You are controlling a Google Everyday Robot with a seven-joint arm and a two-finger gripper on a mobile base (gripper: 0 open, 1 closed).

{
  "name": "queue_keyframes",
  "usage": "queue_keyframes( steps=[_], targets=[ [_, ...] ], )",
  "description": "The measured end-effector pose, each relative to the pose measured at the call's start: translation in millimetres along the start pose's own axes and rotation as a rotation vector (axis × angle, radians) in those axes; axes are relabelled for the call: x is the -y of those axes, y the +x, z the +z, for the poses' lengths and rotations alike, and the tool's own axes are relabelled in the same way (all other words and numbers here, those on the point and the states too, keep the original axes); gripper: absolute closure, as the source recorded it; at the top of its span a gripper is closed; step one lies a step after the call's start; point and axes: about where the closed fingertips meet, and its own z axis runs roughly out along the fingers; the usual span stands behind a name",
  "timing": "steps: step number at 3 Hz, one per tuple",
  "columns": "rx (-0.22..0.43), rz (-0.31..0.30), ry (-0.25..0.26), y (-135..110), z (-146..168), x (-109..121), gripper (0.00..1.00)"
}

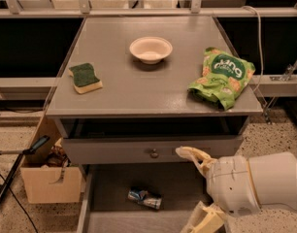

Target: Pick redbull can from middle drawer and place on counter

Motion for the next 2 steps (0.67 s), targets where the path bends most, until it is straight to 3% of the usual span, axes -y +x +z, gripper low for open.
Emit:
queue_keyframes(
  steps=[1,2],
  targets=[
    [0.012,0.028,0.0,12.2,17.4,-0.7,0.0],
    [0.014,0.041,0.038,36.9,38.7,12.0,0.0]
  ],
)
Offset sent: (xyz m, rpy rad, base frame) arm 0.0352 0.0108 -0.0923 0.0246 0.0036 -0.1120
